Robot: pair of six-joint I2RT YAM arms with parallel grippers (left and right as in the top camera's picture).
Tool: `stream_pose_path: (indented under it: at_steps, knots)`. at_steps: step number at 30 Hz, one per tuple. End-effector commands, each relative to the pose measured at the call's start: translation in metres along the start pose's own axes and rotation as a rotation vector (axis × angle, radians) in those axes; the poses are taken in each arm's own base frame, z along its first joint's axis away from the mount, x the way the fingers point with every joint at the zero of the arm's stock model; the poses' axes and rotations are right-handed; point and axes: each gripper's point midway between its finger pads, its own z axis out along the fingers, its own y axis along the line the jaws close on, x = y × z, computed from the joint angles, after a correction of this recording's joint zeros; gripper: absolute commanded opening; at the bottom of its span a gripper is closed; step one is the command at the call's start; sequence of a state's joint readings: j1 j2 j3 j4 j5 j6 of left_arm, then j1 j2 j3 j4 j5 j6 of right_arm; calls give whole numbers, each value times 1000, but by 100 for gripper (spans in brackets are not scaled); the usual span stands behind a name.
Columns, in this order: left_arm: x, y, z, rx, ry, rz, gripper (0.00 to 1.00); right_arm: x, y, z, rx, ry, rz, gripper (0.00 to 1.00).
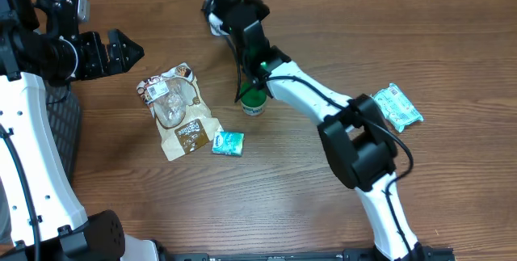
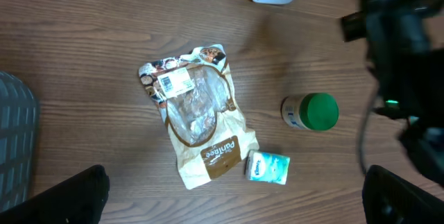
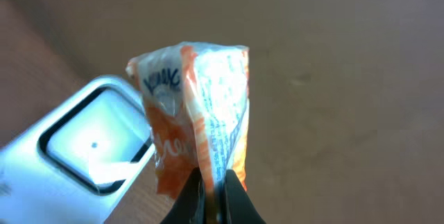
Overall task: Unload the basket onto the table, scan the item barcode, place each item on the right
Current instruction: 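Hold the orange box over the scanner with the right gripper, then carry the orange box right and drop it on the mint-green packet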
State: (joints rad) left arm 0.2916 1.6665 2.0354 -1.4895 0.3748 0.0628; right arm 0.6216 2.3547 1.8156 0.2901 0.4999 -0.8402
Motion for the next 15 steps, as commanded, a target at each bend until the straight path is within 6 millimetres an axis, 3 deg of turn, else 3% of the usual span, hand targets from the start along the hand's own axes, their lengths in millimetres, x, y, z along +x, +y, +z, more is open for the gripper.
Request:
stream_pose_path:
  at_steps: [1, 5, 15]
  knots:
    - [-3, -4, -7, 8, -25, 29, 99, 10, 22, 12, -24, -31, -204, 4]
    - [-3, -4, -7, 8, -25, 29, 100, 15, 38, 20, -35, -77, -250, 4]
    - [-3, -4, -7, 8, -24, 29, 100, 11, 33, 21, -22, -106, -235, 4]
